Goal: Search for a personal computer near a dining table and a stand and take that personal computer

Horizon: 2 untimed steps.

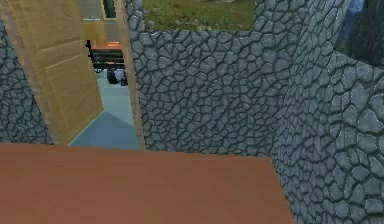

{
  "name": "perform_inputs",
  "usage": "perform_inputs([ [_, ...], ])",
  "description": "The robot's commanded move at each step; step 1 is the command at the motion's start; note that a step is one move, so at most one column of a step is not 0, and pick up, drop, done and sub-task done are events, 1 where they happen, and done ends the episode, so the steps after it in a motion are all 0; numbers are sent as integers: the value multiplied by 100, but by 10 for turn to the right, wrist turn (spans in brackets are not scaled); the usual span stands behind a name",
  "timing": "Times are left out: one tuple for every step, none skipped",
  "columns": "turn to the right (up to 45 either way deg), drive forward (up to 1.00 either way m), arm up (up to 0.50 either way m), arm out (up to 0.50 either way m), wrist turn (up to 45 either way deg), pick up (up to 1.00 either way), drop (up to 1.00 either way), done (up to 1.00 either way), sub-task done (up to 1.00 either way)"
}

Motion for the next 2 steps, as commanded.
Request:
perform_inputs([
  [30, 0, 0, 0, 0, 0, 0, 0, 0],
  [0, 25, 0, 0, 0, 0, 0, 0, 0],
])
